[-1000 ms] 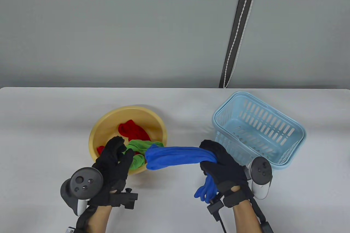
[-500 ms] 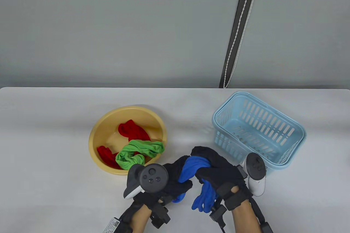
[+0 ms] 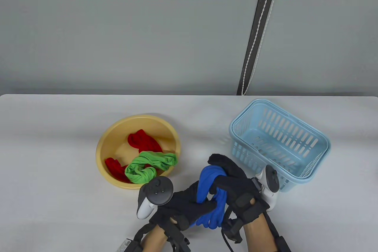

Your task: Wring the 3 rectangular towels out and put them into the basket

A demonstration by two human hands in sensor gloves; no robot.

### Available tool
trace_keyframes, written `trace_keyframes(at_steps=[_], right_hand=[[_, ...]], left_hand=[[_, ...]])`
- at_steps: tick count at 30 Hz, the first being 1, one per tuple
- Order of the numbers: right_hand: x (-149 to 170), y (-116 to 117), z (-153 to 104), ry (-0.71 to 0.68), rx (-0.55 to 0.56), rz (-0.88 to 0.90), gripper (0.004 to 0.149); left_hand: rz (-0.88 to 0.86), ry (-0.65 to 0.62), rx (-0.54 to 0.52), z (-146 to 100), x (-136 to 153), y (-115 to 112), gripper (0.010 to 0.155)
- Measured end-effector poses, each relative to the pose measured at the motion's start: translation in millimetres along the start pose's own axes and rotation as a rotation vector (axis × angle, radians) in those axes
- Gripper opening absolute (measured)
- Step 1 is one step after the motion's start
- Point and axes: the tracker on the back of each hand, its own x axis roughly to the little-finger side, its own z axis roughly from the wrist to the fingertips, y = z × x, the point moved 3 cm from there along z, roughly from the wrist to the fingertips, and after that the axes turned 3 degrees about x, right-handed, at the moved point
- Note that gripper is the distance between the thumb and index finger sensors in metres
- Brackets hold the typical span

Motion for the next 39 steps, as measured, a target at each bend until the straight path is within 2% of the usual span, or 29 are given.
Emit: trace_keyframes(at_steps=[2,5,7,9,12,18,22,26,28,33,37,39], right_hand=[[2.1,1.8,2.7,0.005,0.011,-0.012,0.059],[5.3,4.0,7.6,0.015,0.013,-0.014,0.058],[6.9,5.4,9.0,0.013,0.016,0.006,0.057],[7.3,5.0,9.6,-0.001,0.027,0.045,0.057],[2.9,3.1,8.3,-0.033,0.02,0.089,0.057],[-7.2,-8.5,0.4,-0.077,0.051,0.091,0.057],[-15.8,-13.4,-4.0,-0.097,0.03,0.078,0.058],[-24.3,-18.0,-7.6,-0.103,-0.045,0.017,0.063],[-25.6,-18.2,-9.1,-0.084,-0.113,-0.059,0.068],[-17.3,-14.8,-10.2,0.001,-0.18,-0.227,0.076],[-5.0,-12.3,-10.2,0.085,-0.201,-0.273,0.08],[4.0,-12.6,-10.0,0.167,-0.167,-0.317,0.08]], left_hand=[[-0.014,0.042,0.016,3.8,1.9,-4.5,0.101],[0.01,0.055,0.064,9.6,2.1,-9.6,0.097],[-0.064,0.056,0.075,12.1,2.6,-12.0,0.088],[-0.136,0.024,0.064,14.1,2.0,-13.4,0.073],[-0.157,-0.023,0.026,14.3,2.2,-12.1,0.051],[-0.217,-0.035,-0.051,10.9,6.9,5.8,0.043],[-0.034,-0.028,-0.105,4.3,-2.9,19.1,0.044],[0.193,-0.016,-0.222,-9.0,-18.6,35.7,0.044],[0.37,-0.001,-0.301,-18.7,-27.4,43.9,0.044],[0.782,0.013,-0.435,-35.8,-40.5,49.9,0.043],[1.002,0.007,-0.477,-42.0,-43.9,47.9,0.043],[1.163,-0.012,-0.429,-41.7,-46.7,41.2,0.042]])
